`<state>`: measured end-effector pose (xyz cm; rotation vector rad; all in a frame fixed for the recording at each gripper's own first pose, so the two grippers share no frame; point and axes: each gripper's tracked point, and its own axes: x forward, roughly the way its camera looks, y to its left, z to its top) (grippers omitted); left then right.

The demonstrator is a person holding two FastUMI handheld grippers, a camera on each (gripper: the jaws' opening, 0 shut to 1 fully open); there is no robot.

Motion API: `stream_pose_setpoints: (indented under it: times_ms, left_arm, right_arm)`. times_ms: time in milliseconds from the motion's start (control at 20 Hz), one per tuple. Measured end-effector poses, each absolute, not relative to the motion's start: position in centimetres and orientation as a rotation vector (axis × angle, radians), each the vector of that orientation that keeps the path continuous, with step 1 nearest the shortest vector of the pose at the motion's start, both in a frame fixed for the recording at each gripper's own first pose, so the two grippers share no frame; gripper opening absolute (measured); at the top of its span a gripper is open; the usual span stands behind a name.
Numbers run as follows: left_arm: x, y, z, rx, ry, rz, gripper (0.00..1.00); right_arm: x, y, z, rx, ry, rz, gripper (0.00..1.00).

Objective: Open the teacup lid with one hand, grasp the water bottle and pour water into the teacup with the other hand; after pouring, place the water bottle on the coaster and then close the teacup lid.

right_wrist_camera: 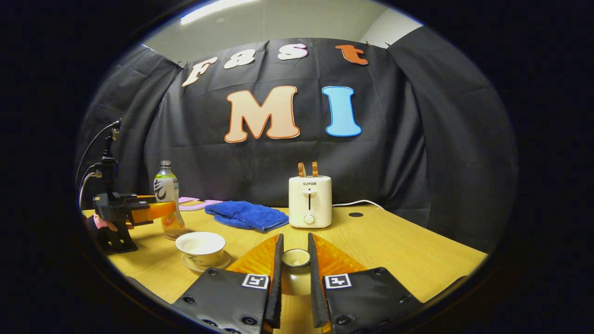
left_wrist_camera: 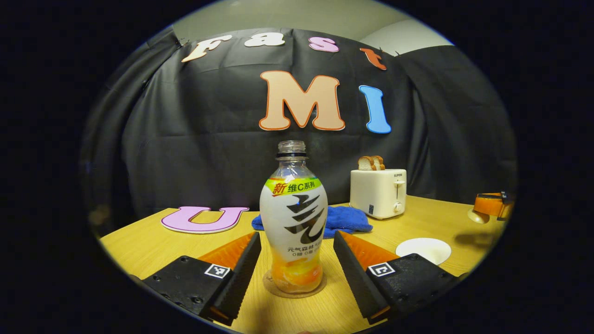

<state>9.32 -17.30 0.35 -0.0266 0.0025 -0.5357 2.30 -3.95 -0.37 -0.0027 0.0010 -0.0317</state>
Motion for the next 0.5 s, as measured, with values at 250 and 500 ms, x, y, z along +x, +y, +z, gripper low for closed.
stream_pose_setpoints:
  times_ms: [250,500]
  left_arm:
    - [6.9,-15.1,0.5,-0.020,0.001,-0.502,0.91]
    - [5.8,-10.6,0.5,-0.013,0.006,-0.342,0.92]
  right_arm:
    - [2.6,-3.2,-0.3,-0.001,-0.001,-0.014,0.29]
    - [3.4,-0.8,-0.5,0.001,0.006,0.052,0.30]
